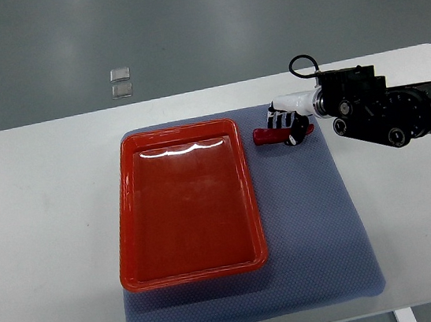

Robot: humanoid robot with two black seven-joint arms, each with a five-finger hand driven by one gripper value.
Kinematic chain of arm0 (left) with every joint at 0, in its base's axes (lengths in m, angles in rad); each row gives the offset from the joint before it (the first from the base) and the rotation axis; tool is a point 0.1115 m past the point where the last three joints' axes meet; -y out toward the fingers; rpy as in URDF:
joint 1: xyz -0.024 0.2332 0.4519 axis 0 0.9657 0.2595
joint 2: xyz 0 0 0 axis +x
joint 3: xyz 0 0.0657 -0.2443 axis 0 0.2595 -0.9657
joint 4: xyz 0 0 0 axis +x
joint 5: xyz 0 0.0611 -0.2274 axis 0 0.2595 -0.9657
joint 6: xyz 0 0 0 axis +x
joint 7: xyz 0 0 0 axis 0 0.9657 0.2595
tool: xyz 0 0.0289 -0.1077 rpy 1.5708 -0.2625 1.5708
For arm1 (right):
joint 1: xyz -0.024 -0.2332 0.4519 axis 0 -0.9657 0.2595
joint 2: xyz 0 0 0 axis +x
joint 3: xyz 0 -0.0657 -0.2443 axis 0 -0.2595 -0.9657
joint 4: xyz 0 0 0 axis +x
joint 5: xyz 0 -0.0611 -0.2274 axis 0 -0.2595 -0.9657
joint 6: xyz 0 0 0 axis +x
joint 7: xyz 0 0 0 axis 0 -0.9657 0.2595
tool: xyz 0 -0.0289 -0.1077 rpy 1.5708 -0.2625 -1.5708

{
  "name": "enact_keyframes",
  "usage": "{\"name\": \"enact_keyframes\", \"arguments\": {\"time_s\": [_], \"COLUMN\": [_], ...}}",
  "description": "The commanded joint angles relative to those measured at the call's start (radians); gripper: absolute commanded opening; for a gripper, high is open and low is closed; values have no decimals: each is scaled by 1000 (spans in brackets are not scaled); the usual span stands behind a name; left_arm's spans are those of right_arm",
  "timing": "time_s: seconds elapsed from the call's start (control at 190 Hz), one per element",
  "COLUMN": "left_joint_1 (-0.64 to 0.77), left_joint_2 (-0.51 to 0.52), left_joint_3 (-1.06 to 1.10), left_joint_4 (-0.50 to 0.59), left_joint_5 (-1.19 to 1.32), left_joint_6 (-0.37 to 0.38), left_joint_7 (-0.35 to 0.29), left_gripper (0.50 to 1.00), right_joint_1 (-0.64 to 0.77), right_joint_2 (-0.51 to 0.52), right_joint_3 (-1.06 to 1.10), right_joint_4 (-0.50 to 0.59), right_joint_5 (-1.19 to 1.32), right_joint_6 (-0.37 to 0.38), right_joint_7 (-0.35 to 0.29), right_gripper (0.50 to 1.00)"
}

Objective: Place red pepper on red tray
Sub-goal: 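Lift the red pepper with the right hand, then carry the red pepper over the red tray with the right hand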

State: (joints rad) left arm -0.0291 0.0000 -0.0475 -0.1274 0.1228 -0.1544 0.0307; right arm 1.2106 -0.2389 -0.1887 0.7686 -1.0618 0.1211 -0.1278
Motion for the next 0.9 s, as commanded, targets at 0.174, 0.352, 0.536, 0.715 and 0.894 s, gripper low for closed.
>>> {"name": "enact_keyframes", "arguments": {"time_s": [0.174,0.352,0.536,0.715,0.894], "left_joint_1": [0,0,0,0,0], "left_joint_2": [0,0,0,0,0], "left_joint_3": [0,0,0,0,0], "left_joint_4": [0,0,0,0,0], "left_joint_5": [0,0,0,0,0], "left_joint_6": [-1,-1,-1,-1,1], "left_joint_7": [0,0,0,0,0], "left_gripper": [1000,1000,1000,1000,1000], "right_joint_1": [-6,-2,9,56,116], "right_joint_2": [3,-2,-11,-34,-26], "right_joint_3": [0,2,3,11,17], "right_joint_4": [2,5,3,3,14], "right_joint_5": [-10,-10,-10,-9,-3], "right_joint_6": [5,12,15,25,15], "right_joint_7": [5,5,11,17,31], "right_gripper": [588,500,500,500,500]}}
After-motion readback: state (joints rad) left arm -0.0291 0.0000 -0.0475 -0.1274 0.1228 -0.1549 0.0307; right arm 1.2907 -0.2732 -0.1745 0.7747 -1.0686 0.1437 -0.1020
